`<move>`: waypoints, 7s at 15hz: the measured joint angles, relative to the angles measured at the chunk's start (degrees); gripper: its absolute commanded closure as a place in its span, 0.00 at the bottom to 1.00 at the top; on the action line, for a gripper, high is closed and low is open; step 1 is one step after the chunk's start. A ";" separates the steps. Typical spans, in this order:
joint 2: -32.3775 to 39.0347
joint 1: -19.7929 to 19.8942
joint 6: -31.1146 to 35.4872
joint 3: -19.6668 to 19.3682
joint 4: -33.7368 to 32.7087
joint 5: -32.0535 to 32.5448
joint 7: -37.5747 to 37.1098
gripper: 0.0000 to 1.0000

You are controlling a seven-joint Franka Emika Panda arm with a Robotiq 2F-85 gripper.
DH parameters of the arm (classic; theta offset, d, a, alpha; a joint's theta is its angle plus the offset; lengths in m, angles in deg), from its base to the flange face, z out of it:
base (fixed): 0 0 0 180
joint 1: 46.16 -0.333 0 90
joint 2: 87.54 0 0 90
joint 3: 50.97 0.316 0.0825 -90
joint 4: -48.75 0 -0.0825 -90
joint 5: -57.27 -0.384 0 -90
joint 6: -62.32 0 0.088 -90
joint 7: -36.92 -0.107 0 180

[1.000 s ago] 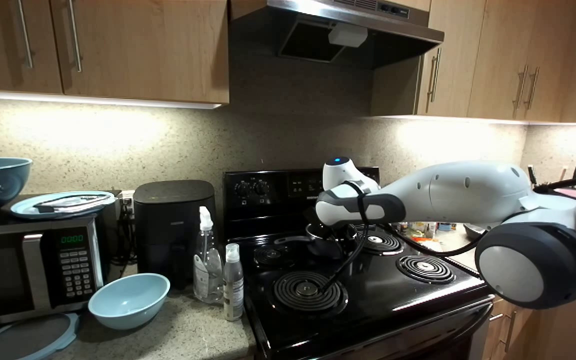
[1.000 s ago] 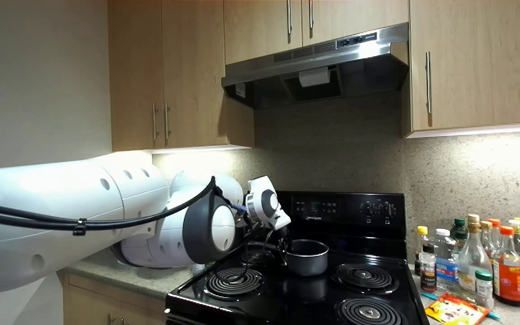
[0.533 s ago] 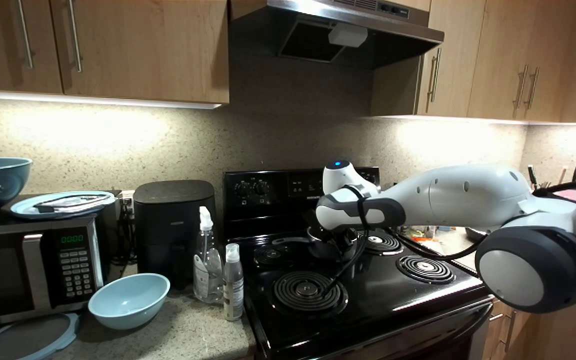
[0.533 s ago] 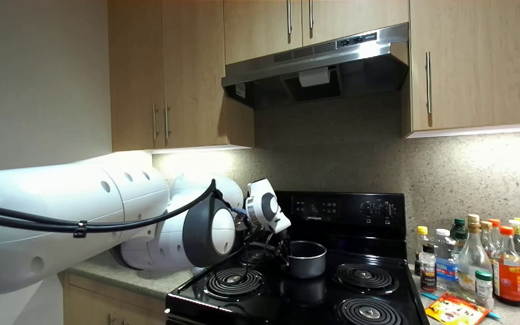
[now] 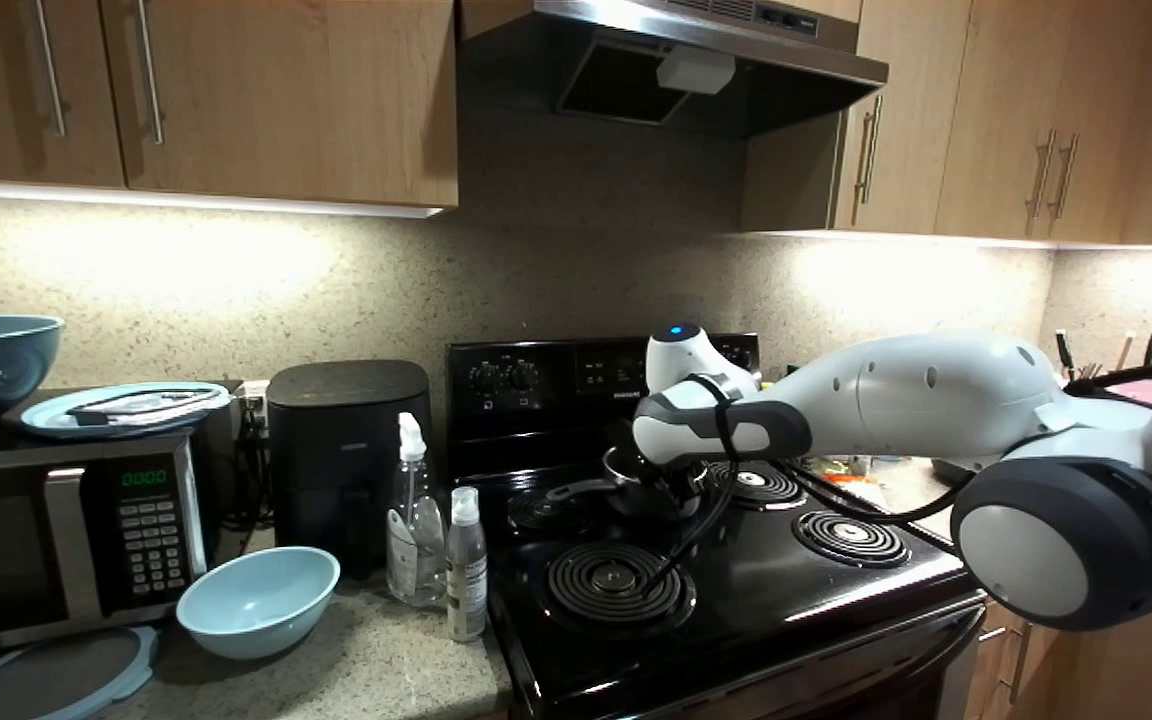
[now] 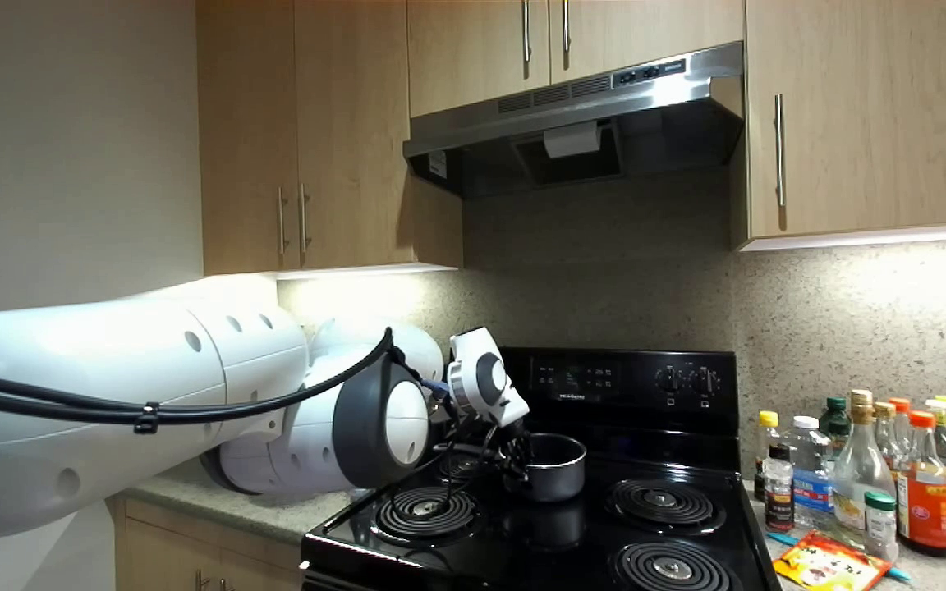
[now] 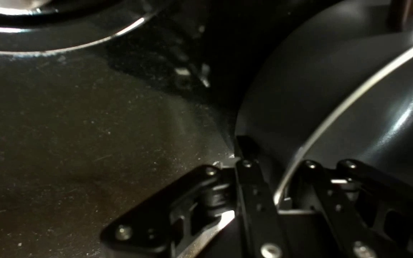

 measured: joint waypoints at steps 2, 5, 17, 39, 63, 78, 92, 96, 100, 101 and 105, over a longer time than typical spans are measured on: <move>0.05 -0.08 0.18 -0.28 -0.01 0.00 -1.85 0.98; 0.07 -0.39 0.12 -0.88 -0.16 0.07 -4.13 0.98; -0.37 -7.10 0.46 -7.81 -1.33 4.06 -23.63 0.98; -0.71 5.10 -5.15 -15.35 -1.38 -11.41 -47.99 0.98; 0.96 9.32 8.33 -1.41 -0.82 -2.62 -24.90 0.98; 1.33 16.74 19.77 9.53 1.58 -7.39 -15.64 0.98; 1.31 14.84 18.26 13.52 2.39 -7.76 -9.07 0.98; 1.32 15.48 18.69 14.05 2.44 -8.52 -9.68 0.98; 1.31 17.81 20.03 14.53 2.44 -9.61 -11.29 0.98; 1.31 18.32 20.04 14.57 2.44 -9.63 -11.43 0.98; 1.31 19.25 19.93 15.50 2.47 -9.64 -11.42 0.98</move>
